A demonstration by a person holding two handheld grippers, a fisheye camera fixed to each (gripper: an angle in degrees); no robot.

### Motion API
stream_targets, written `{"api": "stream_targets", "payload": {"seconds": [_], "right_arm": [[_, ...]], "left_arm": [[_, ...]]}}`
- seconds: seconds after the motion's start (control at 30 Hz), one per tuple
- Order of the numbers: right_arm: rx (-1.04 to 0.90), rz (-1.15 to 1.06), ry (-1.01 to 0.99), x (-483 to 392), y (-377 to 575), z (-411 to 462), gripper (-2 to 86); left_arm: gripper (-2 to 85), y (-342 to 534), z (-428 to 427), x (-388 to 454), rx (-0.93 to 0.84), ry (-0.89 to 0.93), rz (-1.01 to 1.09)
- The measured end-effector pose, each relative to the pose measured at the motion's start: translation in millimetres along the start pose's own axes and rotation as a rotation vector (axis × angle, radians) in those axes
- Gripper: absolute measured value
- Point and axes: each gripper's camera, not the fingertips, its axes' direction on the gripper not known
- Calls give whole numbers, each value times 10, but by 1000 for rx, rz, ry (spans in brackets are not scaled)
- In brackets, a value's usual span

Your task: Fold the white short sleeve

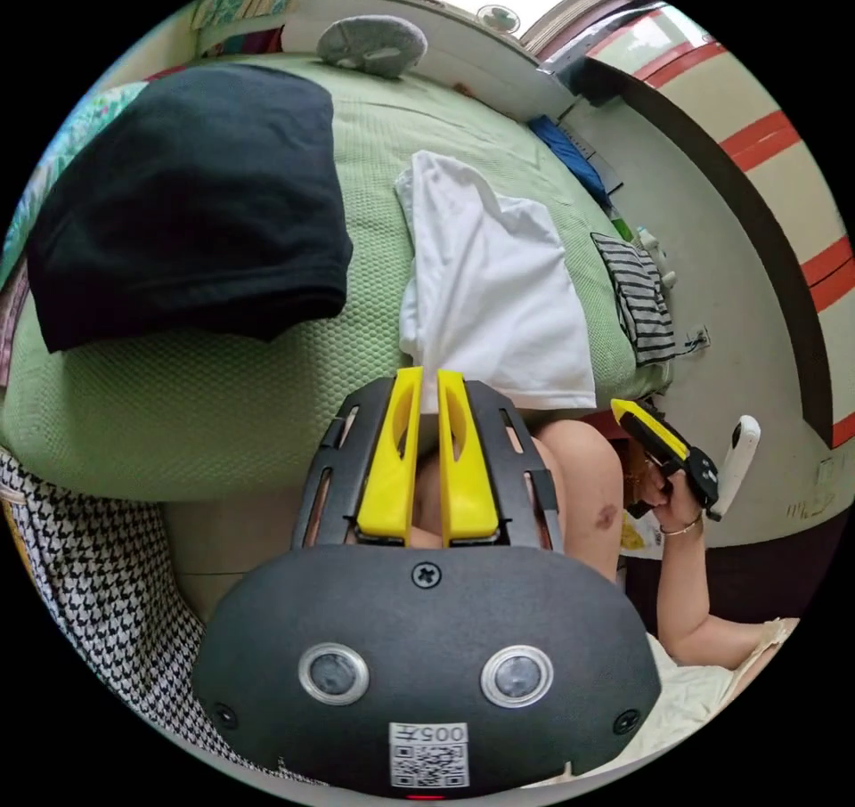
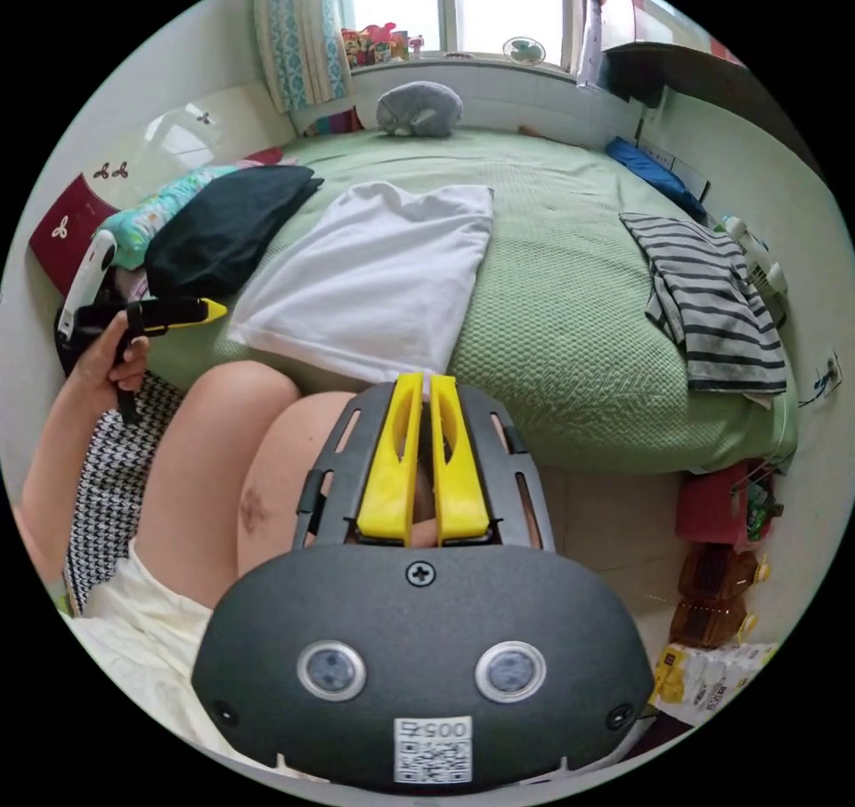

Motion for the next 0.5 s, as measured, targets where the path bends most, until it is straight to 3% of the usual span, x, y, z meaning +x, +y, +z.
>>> {"api": "stream_targets", "payload": {"seconds": [0.27, 0.37, 0.5], "right_arm": [[-118, 28, 39, 54, -11, 458, -9], [-170, 75, 36, 179, 153, 537, -9], [-40, 84, 4, 241, 228, 271, -9]], "left_arm": [[6, -137, 381, 71, -71, -117, -4], [0, -101, 329, 40, -54, -69, -29], [-5, -51, 123, 178, 21, -62, 15]]}}
